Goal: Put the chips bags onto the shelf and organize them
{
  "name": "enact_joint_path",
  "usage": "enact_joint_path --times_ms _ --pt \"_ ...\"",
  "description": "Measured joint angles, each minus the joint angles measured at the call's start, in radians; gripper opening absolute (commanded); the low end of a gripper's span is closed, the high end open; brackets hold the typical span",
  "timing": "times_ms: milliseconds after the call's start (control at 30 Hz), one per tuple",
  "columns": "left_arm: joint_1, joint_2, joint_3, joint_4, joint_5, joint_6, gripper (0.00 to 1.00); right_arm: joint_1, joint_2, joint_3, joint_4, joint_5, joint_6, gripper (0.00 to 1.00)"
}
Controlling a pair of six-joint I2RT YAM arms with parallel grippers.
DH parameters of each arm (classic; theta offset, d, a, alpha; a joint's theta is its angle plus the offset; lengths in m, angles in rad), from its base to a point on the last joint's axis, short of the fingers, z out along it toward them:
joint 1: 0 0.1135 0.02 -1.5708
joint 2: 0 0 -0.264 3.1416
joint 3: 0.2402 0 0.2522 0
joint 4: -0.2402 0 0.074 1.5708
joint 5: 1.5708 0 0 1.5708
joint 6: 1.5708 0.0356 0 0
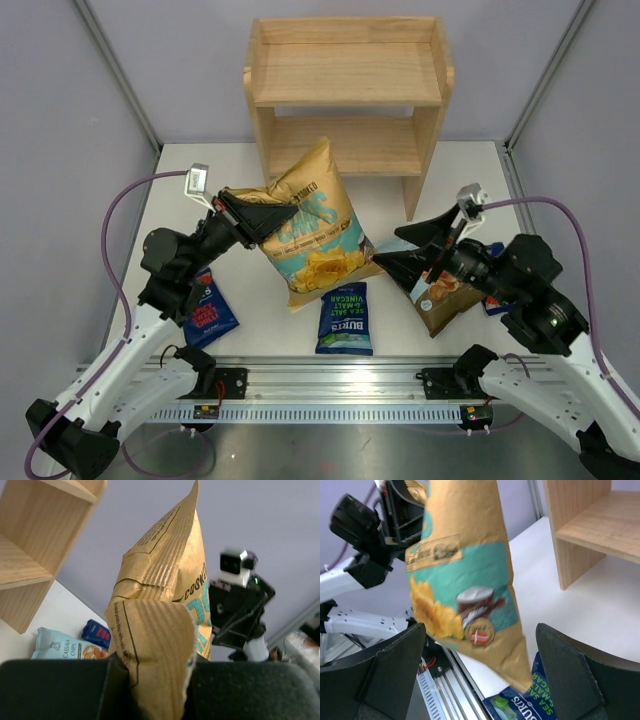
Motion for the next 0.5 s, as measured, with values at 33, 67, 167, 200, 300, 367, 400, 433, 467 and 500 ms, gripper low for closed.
enact_joint_path --times_ms 33,67,167,200,300,367,400,433,467,500 --pt "0.000 -0.005 -0.006 0.000 -0.043 -0.035 0.00 0.000 -0.032 -0.013 0.008 0.019 0.016 0.99" --pt "0.000 -0.011 -0.014 0.000 -0.082 -0.065 0.00 0.000 -0.062 -0.027 0.019 0.029 0.032 0.99" --pt "0.000 -0.017 -0.041 0.004 -0.193 -0.168 0.00 0.000 -0.114 -0.090 0.106 0.030 0.103 0.99" --pt "0.000 -0.017 -0.055 0.013 -0.229 -0.206 0.00 0.000 -0.121 -0.120 0.148 0.030 0.133 0.98" --pt "0.000 -0.018 -0.098 0.039 -0.322 -0.314 0.00 0.000 -0.120 -0.213 0.249 0.022 0.229 0.99" --pt "0.000 -0.021 -0.116 0.046 -0.375 -0.371 0.00 0.000 -0.109 -0.277 0.345 0.005 0.295 1.00" --pt "-0.002 -0.026 -0.122 0.047 -0.405 -0.393 0.00 0.000 -0.101 -0.298 0.381 -0.002 0.320 0.99" --pt "-0.006 -0.033 -0.125 0.048 -0.443 -0.415 0.00 0.000 -0.087 -0.324 0.433 -0.014 0.357 0.99" --pt "-0.009 -0.039 -0.125 0.050 -0.465 -0.427 0.00 0.000 -0.072 -0.336 0.467 -0.022 0.378 0.99" --pt "-0.015 -0.047 -0.125 0.057 -0.492 -0.443 0.00 0.000 -0.051 -0.346 0.508 -0.031 0.405 0.99"
